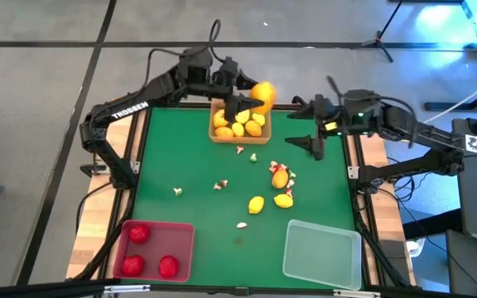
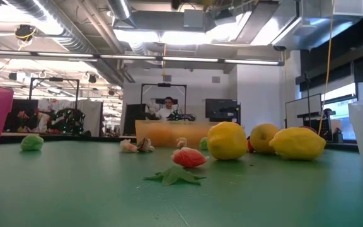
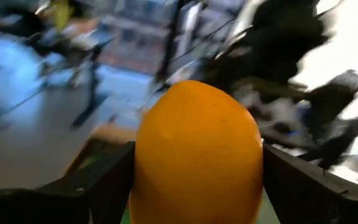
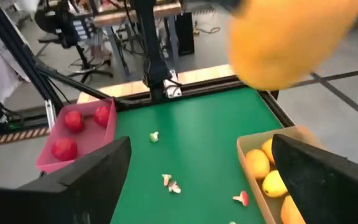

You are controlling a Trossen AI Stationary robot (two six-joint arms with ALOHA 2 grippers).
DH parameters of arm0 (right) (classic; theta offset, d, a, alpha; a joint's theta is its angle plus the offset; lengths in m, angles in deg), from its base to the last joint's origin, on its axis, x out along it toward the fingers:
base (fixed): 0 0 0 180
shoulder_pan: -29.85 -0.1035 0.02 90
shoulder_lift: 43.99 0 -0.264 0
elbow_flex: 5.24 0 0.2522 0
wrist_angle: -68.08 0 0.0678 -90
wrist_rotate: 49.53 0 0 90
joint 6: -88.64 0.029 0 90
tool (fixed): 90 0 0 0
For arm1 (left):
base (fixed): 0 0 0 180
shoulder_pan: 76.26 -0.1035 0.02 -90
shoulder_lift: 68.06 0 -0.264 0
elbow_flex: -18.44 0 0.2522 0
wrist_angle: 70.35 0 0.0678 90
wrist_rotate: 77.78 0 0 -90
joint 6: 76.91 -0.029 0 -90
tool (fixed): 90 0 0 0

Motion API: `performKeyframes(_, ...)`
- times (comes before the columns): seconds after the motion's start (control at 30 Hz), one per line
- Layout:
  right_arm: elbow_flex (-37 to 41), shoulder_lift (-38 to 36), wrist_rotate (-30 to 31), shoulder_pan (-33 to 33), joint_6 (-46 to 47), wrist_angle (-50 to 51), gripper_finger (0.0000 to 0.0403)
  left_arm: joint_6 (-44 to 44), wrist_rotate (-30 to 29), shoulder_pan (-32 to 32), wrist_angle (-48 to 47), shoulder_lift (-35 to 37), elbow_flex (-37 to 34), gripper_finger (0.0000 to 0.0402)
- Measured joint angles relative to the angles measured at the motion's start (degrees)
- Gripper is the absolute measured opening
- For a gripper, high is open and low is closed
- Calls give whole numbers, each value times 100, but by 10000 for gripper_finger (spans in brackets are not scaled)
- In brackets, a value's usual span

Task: Sort produce into baskets
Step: Put the mango into the orange bin

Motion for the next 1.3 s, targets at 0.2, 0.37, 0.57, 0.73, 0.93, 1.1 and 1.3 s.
performKeyframes(0.2,0,-317,180,0,184,160,386,-321,-609,-467,-550,-407,0,312)
performKeyframes(0.37,0,-381,183,-2,386,197,386,-495,-629,-613,-475,-1136,0,312)
performKeyframes(0.57,0,-377,54,-7,520,485,386,-128,-704,-877,-643,-2083,0,312)
performKeyframes(0.73,0,-375,54,-7,589,681,386,29,-707,-997,-777,-2517,0,312)
performKeyframes(0.93,0,-375,54,-2,538,827,386,-121,-740,-957,-1019,-2596,0,312)
performKeyframes(1.1,0,-370,161,-2,440,925,386,342,-778,-905,-1178,-2591,0,312)
performKeyframes(1.3,0,-370,275,-2,440,919,386,819,-825,-922,-1225,-2585,0,312)
